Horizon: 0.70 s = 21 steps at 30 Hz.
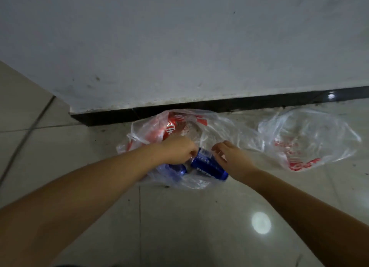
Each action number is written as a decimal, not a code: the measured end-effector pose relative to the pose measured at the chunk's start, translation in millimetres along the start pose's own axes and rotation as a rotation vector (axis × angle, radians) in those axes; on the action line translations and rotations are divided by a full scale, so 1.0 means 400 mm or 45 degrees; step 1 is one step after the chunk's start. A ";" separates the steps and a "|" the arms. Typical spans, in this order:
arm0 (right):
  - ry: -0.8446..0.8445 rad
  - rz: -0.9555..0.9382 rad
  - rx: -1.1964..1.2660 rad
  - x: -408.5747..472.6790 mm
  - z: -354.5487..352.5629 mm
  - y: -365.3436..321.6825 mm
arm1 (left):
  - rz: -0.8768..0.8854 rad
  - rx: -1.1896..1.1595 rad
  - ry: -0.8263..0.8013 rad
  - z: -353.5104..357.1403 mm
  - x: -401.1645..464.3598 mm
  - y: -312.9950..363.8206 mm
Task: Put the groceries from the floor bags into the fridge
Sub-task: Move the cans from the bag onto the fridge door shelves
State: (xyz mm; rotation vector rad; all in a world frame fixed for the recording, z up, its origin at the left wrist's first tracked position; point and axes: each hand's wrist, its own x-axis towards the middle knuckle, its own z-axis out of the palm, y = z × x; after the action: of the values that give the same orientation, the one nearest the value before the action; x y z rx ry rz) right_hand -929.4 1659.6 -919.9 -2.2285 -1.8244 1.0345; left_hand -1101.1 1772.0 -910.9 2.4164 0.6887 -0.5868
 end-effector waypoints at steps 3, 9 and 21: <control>-0.151 -0.017 -0.161 0.014 0.031 0.015 | 0.077 0.024 -0.253 0.048 -0.029 -0.051; -0.299 0.162 -0.208 -0.027 0.073 0.027 | 0.122 0.303 -0.150 0.129 -0.090 -0.079; 0.129 0.189 0.216 0.007 0.030 -0.021 | 0.010 -0.349 0.500 0.155 -0.084 -0.118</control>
State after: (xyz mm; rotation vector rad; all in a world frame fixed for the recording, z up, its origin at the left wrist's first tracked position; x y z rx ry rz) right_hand -942.7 1660.3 -926.4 -2.2952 -1.4916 1.0360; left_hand -1170.2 1756.5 -958.0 2.2883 0.8556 -0.0031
